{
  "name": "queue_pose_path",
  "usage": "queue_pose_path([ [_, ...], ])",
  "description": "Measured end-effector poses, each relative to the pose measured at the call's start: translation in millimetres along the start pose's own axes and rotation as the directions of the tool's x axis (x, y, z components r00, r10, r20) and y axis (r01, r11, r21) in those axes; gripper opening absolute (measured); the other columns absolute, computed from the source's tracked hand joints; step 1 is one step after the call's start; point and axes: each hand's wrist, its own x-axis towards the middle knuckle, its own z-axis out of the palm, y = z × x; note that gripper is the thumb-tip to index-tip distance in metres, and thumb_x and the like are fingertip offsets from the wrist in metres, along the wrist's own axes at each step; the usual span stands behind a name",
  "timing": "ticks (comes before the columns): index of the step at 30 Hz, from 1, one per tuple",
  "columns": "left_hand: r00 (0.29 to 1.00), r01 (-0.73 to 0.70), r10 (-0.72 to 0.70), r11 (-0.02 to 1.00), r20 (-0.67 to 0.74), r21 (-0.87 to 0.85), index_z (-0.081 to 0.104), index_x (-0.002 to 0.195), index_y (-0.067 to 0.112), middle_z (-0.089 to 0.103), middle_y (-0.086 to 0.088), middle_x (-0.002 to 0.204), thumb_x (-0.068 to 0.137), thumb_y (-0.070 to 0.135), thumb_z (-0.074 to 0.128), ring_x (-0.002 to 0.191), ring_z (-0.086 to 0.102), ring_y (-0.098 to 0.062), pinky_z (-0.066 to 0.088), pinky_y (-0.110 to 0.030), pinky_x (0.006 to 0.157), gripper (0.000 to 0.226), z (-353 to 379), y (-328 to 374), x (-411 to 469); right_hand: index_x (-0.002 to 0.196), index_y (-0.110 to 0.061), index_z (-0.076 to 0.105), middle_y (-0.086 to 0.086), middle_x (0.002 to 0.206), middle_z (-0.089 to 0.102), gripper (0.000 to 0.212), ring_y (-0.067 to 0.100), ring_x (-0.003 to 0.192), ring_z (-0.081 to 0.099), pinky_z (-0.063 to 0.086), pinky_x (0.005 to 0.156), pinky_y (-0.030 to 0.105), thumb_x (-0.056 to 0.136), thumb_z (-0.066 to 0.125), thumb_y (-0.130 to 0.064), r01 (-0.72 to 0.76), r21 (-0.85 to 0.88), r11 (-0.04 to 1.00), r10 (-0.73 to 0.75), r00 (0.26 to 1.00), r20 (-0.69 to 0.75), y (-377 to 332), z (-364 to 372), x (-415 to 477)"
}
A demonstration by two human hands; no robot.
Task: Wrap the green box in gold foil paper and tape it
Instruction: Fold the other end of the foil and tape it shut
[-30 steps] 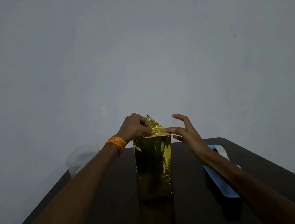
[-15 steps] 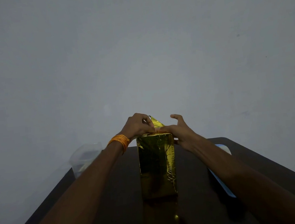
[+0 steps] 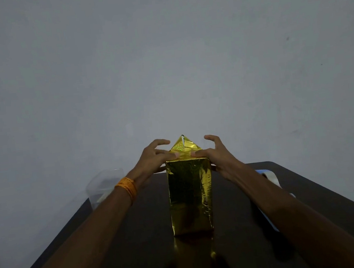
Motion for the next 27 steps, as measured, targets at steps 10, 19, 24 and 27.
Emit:
queue_pose_path([
  [10,0.958,-0.188,0.22,0.966,-0.183,0.179,0.064,0.117,0.024,0.061,-0.004,0.115,0.082,0.021,0.077,0.104,0.059,-0.017,0.05,-0.024,0.078,0.038,12.2,3.2,1.3,0.138,-0.033,0.033,0.016,0.128,0.056,0.083,0.028,0.106,0.063,0.052,0.069,0.03,0.076,0.085,-0.016,0.014,-0.005,1.0,-0.013,1.0,0.017,4.2,-3.9,2.4],
  [19,0.908,-0.419,0.346,0.73,0.237,0.541,0.078,0.098,0.024,0.066,0.005,0.1,0.087,0.019,0.072,0.092,0.058,-0.016,0.046,-0.023,0.072,0.013,10.7,26.2,14.7,0.142,-0.031,0.031,0.017,0.128,0.056,0.083,0.026,0.106,0.061,0.049,0.07,0.029,0.078,0.082,-0.017,0.027,-0.02,0.999,-0.027,0.999,0.019,7.2,-5.8,0.6],
  [24,0.913,-0.402,0.297,0.769,0.279,0.496,0.073,0.103,0.036,0.06,0.013,0.098,0.091,0.025,0.067,0.1,0.054,-0.017,0.044,-0.032,0.081,0.017,3.0,13.0,21.3,0.14,-0.034,0.032,0.015,0.133,0.052,0.085,0.03,0.117,0.057,0.052,0.09,0.041,0.074,0.085,-0.023,0.027,-0.051,0.998,-0.027,1.0,0.009,10.0,-9.8,5.7],
  [27,0.903,-0.424,0.308,0.747,0.3,0.512,0.074,0.107,0.032,0.057,0.016,0.097,0.094,0.022,0.063,0.096,0.052,-0.011,0.042,-0.029,0.08,0.019,1.5,13.1,21.2,0.138,-0.035,0.032,0.016,0.131,0.053,0.087,0.032,0.117,0.057,0.051,0.09,0.041,0.071,0.087,-0.025,0.023,-0.038,0.999,-0.022,1.0,0.016,10.3,-9.2,8.4],
])
